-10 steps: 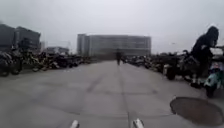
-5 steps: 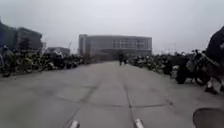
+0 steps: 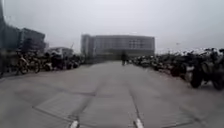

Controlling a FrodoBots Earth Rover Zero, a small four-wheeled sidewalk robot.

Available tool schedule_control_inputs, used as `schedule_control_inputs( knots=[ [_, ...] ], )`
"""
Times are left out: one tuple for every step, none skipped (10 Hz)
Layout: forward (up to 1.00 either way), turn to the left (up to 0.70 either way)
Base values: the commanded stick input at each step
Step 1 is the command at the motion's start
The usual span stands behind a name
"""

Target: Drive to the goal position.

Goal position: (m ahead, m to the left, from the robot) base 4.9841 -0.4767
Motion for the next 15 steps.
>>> schedule_control_inputs(
  knots=[
    [1.00, 0.01],
    [1.00, 0.01],
    [1.00, 0.01],
    [1.00, 0.01],
    [1.00, 0.01],
    [1.00, 0.01],
    [1.00, 0.01],
    [1.00, 0.01],
    [1.00, 0.01],
    [1.00, 0.01],
    [1.00, 0.01],
    [1.00, 0.01],
    [1.00, 0.01],
    [1.00, 0.01],
    [1.00, 0.01]
  ],
)
